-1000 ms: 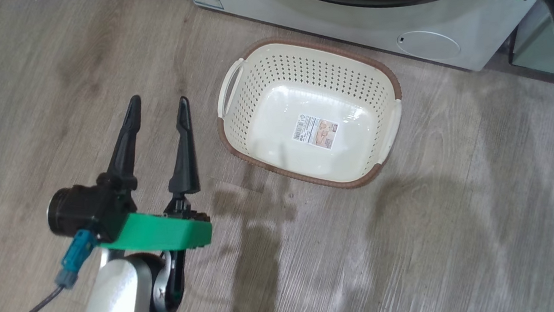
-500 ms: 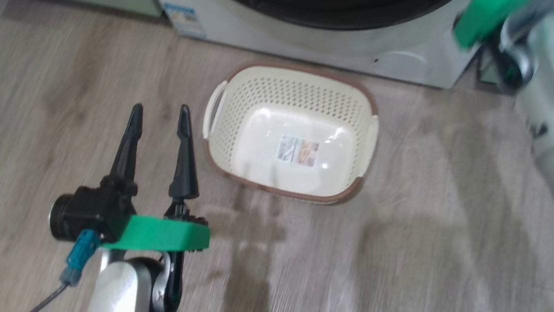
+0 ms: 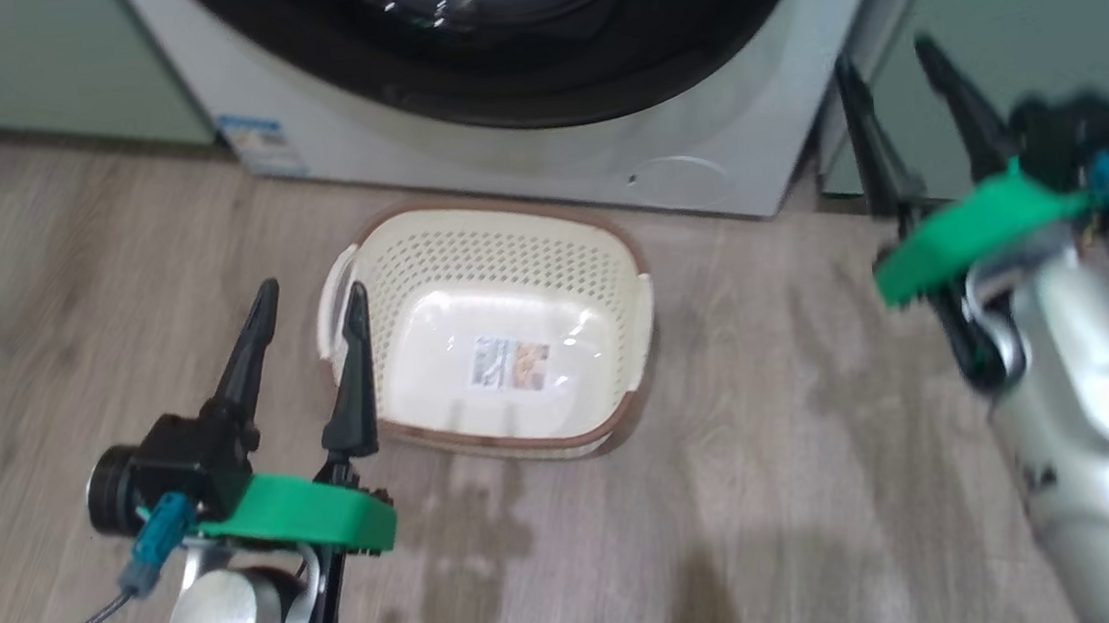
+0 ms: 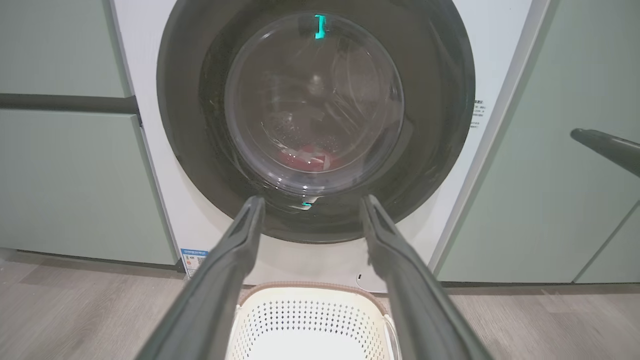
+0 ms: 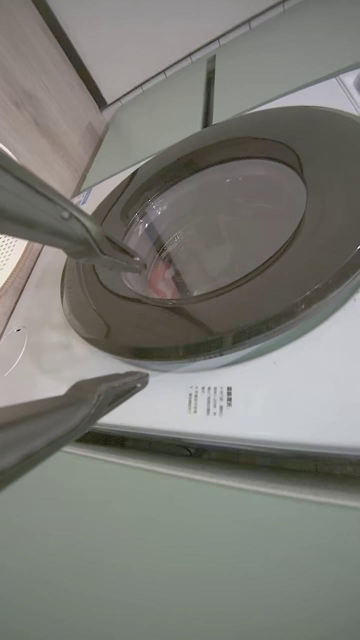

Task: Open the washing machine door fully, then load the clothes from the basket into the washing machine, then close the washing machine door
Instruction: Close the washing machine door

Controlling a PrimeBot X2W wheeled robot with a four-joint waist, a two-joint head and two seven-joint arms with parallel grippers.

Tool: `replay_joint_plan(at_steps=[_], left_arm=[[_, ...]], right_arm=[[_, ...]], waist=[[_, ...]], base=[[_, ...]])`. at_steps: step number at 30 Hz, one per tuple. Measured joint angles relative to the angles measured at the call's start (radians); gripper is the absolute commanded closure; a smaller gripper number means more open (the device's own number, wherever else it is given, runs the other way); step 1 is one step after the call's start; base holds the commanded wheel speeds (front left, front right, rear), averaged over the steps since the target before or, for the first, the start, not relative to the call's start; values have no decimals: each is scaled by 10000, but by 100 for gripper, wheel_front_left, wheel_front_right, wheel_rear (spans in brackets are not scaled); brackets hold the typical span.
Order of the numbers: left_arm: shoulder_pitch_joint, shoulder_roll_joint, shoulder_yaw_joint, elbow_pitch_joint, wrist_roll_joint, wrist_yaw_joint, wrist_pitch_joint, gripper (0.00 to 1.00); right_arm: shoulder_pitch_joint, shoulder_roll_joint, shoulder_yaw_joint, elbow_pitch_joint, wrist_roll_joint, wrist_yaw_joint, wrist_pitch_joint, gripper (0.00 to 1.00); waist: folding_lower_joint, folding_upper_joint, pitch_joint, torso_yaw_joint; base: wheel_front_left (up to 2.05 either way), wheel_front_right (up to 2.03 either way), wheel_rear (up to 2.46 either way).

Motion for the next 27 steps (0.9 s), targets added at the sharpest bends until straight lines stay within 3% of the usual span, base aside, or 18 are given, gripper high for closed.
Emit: replay_joint_plan(at_steps=[10, 15, 27], left_arm=[[737, 435, 15, -144, 171, 153, 343, 0], [1036, 485, 42, -286, 167, 267, 443, 0], [1972, 662, 140, -522, 153, 545, 623, 0]], right_arm=[[3897, 938, -1448, -3534, -892, 0, 621, 0], [5389, 1051, -1741, -4853, -1045, 0, 1122, 0], [6843, 1124, -1732, -6335, -675, 0, 1735, 0]], waist=[[0, 0, -660, -1185], [0, 0, -959, -1570], [0, 0, -1579, -1996]], base=[[0, 0, 0], [0, 0, 0], [0, 0, 0]])
